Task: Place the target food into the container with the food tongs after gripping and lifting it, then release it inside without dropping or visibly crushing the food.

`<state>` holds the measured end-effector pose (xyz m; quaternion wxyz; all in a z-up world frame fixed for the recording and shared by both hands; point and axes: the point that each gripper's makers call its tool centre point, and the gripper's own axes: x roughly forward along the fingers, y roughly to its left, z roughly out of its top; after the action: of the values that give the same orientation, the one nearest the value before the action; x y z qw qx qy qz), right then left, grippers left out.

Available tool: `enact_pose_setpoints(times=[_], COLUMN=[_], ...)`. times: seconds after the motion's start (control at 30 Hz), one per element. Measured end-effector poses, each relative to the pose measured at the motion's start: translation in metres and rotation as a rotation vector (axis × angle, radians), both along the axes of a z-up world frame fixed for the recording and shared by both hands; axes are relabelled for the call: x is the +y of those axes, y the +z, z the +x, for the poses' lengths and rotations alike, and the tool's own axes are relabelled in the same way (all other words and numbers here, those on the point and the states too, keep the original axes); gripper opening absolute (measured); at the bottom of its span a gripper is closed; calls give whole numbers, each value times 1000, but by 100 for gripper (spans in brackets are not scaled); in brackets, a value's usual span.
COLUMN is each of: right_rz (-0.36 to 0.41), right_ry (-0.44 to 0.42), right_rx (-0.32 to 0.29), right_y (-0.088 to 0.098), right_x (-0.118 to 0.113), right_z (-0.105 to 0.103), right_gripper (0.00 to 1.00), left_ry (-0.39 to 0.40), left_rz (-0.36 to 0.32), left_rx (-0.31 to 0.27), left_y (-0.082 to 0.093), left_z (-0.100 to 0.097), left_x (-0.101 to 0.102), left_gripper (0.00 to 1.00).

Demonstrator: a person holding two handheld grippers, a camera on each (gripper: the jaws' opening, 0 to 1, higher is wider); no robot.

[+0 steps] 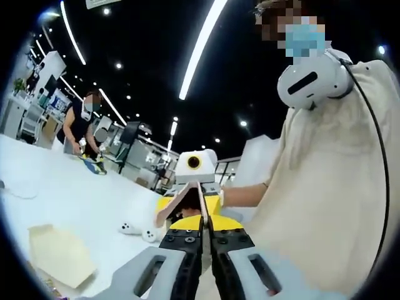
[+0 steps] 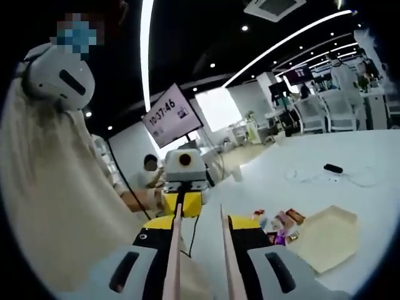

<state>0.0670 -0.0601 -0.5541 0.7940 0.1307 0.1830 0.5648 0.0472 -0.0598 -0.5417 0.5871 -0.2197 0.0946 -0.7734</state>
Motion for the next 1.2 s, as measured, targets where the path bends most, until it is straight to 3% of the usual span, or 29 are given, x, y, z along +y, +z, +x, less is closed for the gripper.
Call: enact_pose_setpoints(times=[0.17,0.53,0.8,1.2], right_rz=[45,53,83,86], right_ry=[-15,-20,-39,-32], right_rx=[-3,4,9,42], right_y=[7,7,15,17], right_x=[-1,-1,2,3], right_z=[3,1,6,6], right_gripper=[30,30,30,30], left_ry=[-3,-3,24,30], left_rz=[-2,-19,-76,-82], left_rx=[4,15,62,87], left_y=[-1,2,8,4], left_z=[0,0,5,2], left_x=[-1,-1,2,2], left_gripper=[0,0,0,0])
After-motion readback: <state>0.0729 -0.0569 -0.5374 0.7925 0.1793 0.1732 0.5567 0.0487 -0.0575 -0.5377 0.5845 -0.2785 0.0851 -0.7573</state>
